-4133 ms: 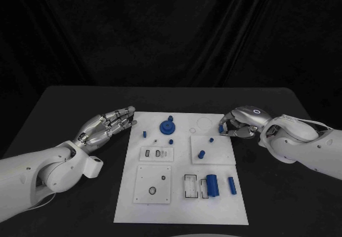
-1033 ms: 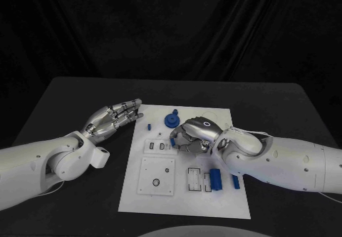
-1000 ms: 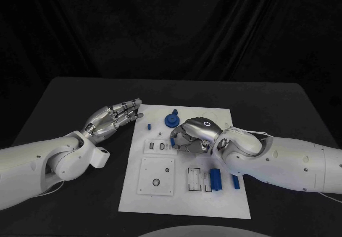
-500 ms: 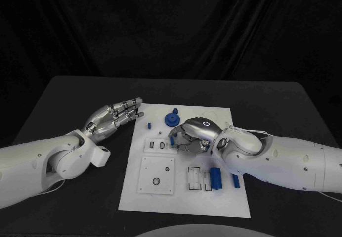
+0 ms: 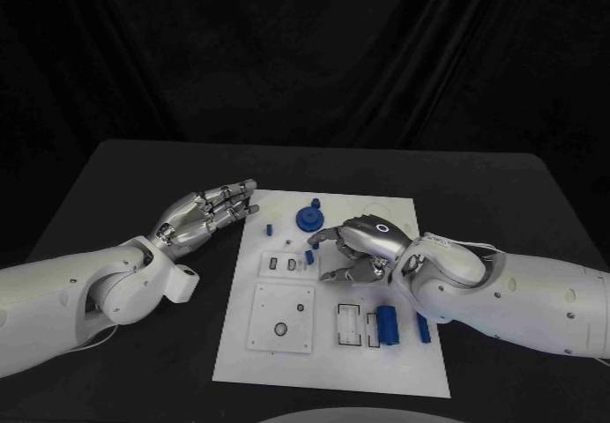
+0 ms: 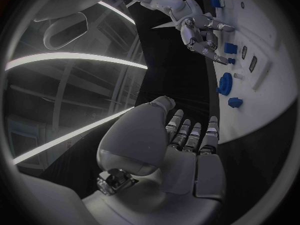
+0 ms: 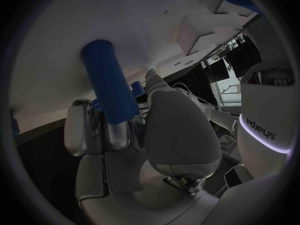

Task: Assemble the parts on the task board

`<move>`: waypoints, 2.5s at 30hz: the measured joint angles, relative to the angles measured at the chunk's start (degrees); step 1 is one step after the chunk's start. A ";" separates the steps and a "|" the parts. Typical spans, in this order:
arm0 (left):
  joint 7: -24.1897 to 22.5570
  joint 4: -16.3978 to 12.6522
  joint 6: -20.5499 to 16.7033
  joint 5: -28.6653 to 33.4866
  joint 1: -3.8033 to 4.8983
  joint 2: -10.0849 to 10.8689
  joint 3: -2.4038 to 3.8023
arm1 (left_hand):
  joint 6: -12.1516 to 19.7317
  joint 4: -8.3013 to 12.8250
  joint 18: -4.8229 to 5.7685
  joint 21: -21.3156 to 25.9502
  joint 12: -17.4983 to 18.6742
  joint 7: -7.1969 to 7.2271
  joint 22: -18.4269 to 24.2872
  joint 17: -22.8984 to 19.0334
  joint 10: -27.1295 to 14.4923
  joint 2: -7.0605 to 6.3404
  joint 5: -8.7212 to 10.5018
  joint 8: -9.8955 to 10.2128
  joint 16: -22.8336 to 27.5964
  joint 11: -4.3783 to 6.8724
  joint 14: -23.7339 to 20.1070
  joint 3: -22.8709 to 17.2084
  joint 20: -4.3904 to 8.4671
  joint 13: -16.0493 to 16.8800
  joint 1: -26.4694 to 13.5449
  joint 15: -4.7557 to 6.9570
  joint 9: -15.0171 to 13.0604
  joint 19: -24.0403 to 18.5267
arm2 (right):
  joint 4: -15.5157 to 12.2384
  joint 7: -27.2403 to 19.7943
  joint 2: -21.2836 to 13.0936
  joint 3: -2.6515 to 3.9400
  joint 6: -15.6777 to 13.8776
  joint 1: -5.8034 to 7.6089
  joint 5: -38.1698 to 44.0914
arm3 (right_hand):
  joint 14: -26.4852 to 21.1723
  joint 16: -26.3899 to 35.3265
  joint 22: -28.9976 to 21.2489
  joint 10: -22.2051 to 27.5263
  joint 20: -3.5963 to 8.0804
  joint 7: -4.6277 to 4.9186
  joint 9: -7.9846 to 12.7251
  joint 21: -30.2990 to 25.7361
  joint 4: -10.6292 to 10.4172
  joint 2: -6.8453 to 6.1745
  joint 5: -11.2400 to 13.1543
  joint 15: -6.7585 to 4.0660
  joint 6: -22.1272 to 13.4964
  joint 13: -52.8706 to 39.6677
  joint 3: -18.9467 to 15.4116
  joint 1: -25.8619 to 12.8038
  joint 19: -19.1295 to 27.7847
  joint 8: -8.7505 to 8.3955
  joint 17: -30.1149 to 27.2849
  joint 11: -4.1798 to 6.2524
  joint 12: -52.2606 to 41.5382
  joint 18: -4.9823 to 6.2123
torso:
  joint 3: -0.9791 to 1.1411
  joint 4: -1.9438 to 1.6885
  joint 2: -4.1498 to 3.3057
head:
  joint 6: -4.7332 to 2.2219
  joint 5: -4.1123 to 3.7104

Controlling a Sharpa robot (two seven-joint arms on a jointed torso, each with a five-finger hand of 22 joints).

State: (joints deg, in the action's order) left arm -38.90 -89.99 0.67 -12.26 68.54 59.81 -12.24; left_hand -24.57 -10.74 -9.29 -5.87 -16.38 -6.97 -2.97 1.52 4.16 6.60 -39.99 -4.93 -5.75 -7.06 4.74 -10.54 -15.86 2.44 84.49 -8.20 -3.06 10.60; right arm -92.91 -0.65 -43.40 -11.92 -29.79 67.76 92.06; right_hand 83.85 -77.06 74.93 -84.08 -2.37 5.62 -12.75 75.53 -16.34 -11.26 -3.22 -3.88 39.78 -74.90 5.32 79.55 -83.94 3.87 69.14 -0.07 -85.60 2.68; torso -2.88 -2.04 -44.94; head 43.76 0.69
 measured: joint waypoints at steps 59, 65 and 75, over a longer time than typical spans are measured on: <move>57.85 0.81 8.43 -38.74 12.56 -14.45 0.09 | -27.92 -5.30 7.20 -82.12 -73.43 1.37 -71.97 73.43 79.76 2.92 36.83 -24.00 -84.31 4.41 79.13 24.75 9.52 72.51 -23.04 7.92 -17.23 72.80 | -3.56 -9.55 -14.88 -0.03 -11.50 8.80 -4.70 | 0.21 -0.63 -0.03 0.25 0.41 0.63 2.20 -1.92 0.79 7.84 -6.59 -0.21 8.83 -0.01 0.61 2.50 0.00 4.83 0.85 0.17 -1.60 -0.01 | 3.49 2.39 6.88 | 5.91 2.03; 63.25 1.23 11.06 -41.61 12.57 -15.97 0.09 | -25.83 -4.56 7.19 -82.12 -73.43 1.80 -71.97 73.42 79.77 3.18 36.38 -27.97 -84.30 5.02 79.41 23.20 9.63 72.51 -22.77 8.61 -23.72 72.91 | -3.17 -9.41 -14.78 0.00 -11.10 7.74 -4.70 | 0.21 -0.63 -0.03 0.05 0.41 0.63 2.54 -1.92 1.19 8.34 -9.77 -0.21 9.25 -0.01 1.01 2.86 0.00 4.83 0.85 -0.04 -1.67 0.00 | 4.05 3.19 7.20 | 6.21 2.66; 69.87 3.43 15.07 -43.67 12.58 -19.39 0.10 | -24.44 -3.71 7.18 -81.89 -73.43 2.80 -71.97 73.42 79.86 3.05 33.99 -32.18 -84.30 5.94 79.11 21.09 10.76 72.50 -22.63 9.75 -33.47 72.96 | -2.41 -9.22 -14.76 -0.04 -10.55 6.42 -4.70 | 0.21 -0.65 0.02 0.04 0.41 0.63 2.62 -1.92 1.19 8.65 -10.54 -0.21 9.25 0.00 1.01 2.55 0.00 4.83 0.98 -0.04 -1.67 0.00 | 4.77 3.92 7.50 | 6.25 3.63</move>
State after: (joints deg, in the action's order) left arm 30.98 -86.57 15.74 -55.94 81.11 40.42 -12.14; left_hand -49.01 -14.46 -2.11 -87.75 -89.81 -4.17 -74.94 74.94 84.01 9.65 -6.00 -37.11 -90.05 -1.12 83.85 10.55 -5.09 74.94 61.86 1.55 -36.52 83.56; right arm -95.32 -9.87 -58.16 -11.96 -40.35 74.18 87.37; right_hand 84.05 -77.71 74.95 -84.04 -1.95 6.25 -10.13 73.61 -15.15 -2.61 -13.77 -4.09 49.03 -74.91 6.33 82.10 -83.94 8.71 70.12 -0.12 -87.26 2.68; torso 1.88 1.88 -37.44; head 50.01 4.32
